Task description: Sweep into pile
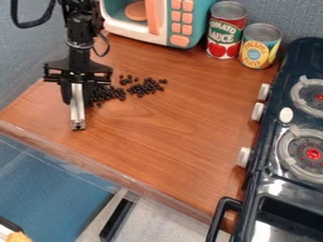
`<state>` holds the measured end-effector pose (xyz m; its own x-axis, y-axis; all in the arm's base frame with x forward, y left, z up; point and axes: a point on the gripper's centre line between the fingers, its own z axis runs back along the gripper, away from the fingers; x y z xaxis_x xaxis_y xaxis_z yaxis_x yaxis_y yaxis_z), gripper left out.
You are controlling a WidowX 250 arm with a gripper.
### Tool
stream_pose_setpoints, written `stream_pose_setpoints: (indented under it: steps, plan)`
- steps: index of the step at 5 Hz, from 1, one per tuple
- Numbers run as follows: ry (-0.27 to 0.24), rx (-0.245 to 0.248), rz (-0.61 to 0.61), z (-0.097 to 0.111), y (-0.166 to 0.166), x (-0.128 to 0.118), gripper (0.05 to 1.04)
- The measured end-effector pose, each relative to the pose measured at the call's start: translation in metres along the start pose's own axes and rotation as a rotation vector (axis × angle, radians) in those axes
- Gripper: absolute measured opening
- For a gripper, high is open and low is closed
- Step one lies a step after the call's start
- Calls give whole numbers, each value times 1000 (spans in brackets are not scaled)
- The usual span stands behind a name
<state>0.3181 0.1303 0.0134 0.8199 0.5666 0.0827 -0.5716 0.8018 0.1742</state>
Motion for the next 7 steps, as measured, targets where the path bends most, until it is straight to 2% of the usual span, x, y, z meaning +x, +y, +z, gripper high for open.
stream_pose_setpoints:
  steps: [1, 3, 5, 7]
  plan:
    - [1, -15, 12, 1, -5, 0, 368]
    - [-4, -74, -52, 15, -61, -13, 368]
    - [5, -112, -77, 23, -95, -20, 368]
    - [13, -114, -77, 29, -101, -21, 368]
